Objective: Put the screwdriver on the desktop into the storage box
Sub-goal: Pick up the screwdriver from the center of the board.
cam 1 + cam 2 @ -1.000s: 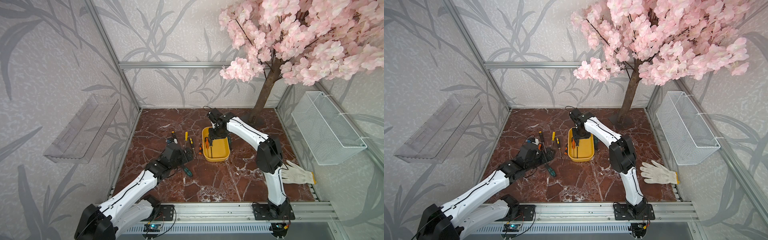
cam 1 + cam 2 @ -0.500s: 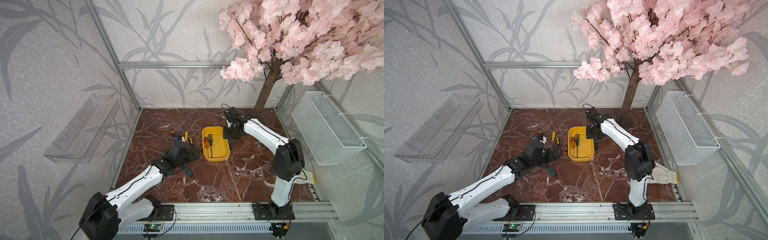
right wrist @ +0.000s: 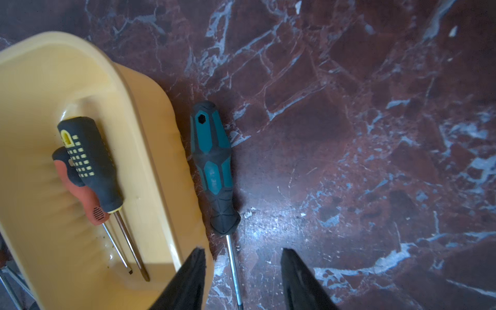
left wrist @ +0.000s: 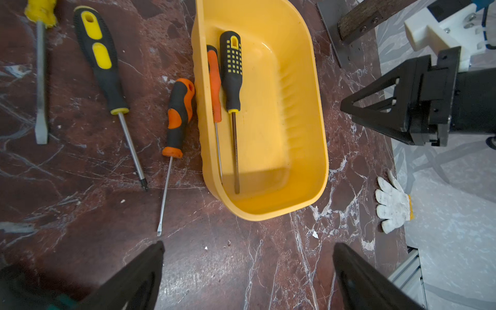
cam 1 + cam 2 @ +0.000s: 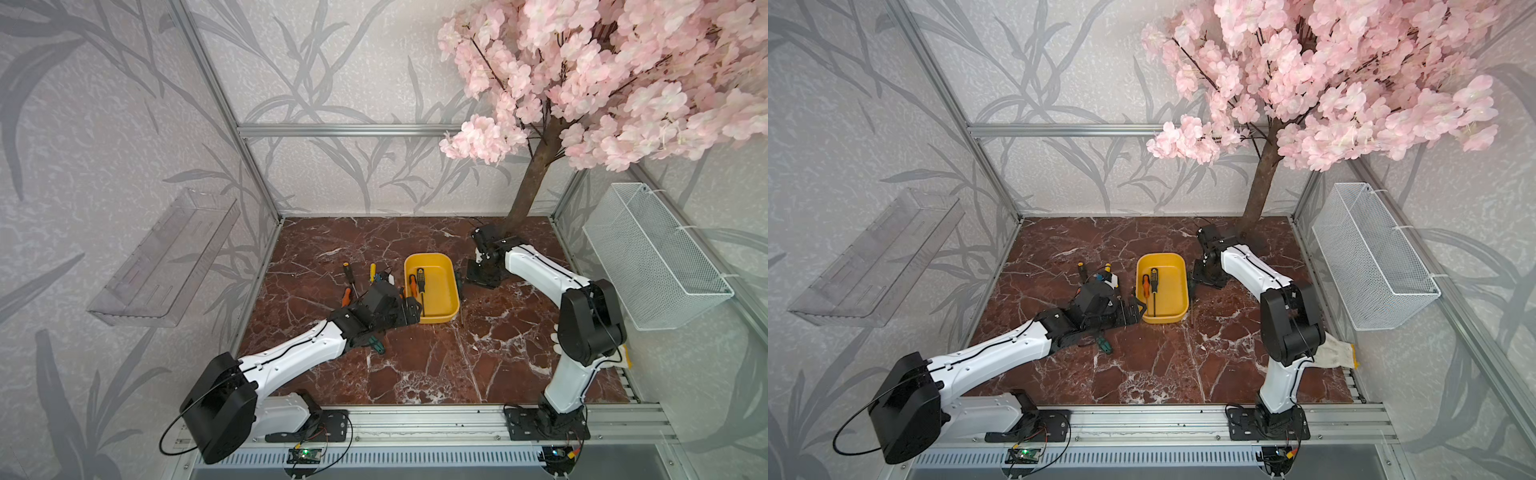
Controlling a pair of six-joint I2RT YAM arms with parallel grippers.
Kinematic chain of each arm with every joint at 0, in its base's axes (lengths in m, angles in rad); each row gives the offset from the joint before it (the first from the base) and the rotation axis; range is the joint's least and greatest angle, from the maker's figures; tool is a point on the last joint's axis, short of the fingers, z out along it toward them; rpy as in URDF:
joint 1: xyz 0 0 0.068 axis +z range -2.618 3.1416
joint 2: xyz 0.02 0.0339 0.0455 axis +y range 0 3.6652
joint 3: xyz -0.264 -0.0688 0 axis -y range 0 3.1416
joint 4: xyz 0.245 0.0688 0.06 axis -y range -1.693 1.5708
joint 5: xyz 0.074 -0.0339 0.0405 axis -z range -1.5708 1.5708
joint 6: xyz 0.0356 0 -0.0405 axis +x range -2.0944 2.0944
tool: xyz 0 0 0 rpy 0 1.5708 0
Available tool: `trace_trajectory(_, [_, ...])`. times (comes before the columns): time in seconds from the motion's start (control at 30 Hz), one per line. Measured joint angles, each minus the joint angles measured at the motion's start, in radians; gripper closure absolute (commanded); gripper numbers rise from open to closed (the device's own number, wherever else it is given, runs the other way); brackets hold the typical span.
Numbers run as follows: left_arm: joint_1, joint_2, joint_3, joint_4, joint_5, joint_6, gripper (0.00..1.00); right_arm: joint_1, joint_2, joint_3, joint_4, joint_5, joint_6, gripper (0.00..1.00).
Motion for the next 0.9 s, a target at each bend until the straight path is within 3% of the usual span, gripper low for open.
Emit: trace_trajectory(0.9, [0.000,0.000,0.000,-0.002,-0.029,0.000,0.00,0.030,0.214,0.050,0.053,-0.063,0.003,0.58])
